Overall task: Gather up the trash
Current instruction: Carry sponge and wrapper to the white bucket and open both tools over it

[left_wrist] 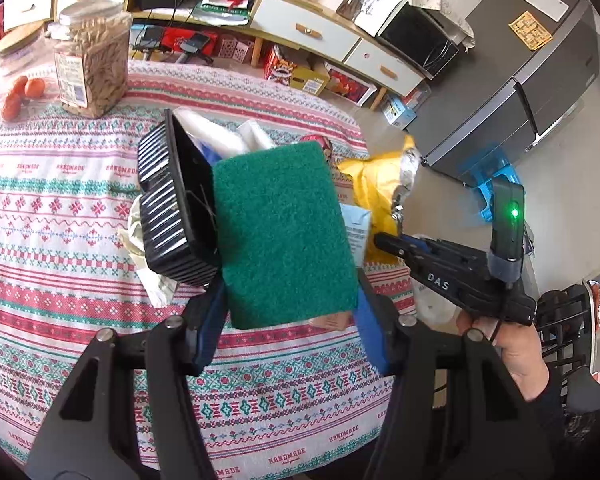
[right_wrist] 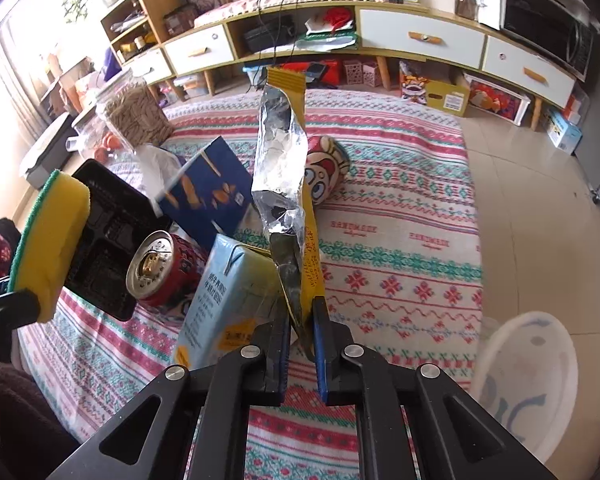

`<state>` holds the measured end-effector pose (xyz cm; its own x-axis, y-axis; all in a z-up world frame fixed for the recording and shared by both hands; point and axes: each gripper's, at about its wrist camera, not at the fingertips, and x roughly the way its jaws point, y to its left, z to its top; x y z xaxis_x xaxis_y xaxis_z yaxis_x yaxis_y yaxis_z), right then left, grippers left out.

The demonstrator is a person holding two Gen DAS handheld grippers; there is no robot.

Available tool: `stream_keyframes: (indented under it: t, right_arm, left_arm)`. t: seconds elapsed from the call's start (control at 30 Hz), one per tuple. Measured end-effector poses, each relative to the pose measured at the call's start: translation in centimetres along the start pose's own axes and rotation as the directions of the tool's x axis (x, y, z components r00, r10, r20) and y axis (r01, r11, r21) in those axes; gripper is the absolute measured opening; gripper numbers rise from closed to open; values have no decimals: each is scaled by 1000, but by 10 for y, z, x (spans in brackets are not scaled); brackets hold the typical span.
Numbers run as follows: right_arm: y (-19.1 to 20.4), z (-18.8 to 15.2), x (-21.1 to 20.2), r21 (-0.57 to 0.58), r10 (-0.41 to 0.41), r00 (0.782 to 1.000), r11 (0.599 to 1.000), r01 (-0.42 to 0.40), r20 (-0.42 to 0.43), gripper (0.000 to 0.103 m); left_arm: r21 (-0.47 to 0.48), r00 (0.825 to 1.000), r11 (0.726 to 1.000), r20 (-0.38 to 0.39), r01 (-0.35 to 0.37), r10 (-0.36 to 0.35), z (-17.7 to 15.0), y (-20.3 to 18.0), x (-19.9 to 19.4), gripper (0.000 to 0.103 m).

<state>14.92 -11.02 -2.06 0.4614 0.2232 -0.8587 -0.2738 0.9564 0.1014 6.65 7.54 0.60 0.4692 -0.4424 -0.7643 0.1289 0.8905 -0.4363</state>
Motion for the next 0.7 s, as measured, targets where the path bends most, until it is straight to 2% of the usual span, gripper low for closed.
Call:
stream_keyframes:
  t: [0.3,0.57,0.7]
  right_arm:
    - [-37,-19,-35,74,-15,999,997,12,39,11]
    - [-93,-56,-64,186,-70,997,981,62,38,11]
    - [-114,-75,-75,232,-87,996,969,78,29,10]
  left_arm:
    - [37,999,999,45,6,-7,-2,-9,-11,60]
    - [114,996,993,87,24,-34,-4,-39,-14,59]
    - [150,995,988,82,39,-52,-4,-52,-8,59]
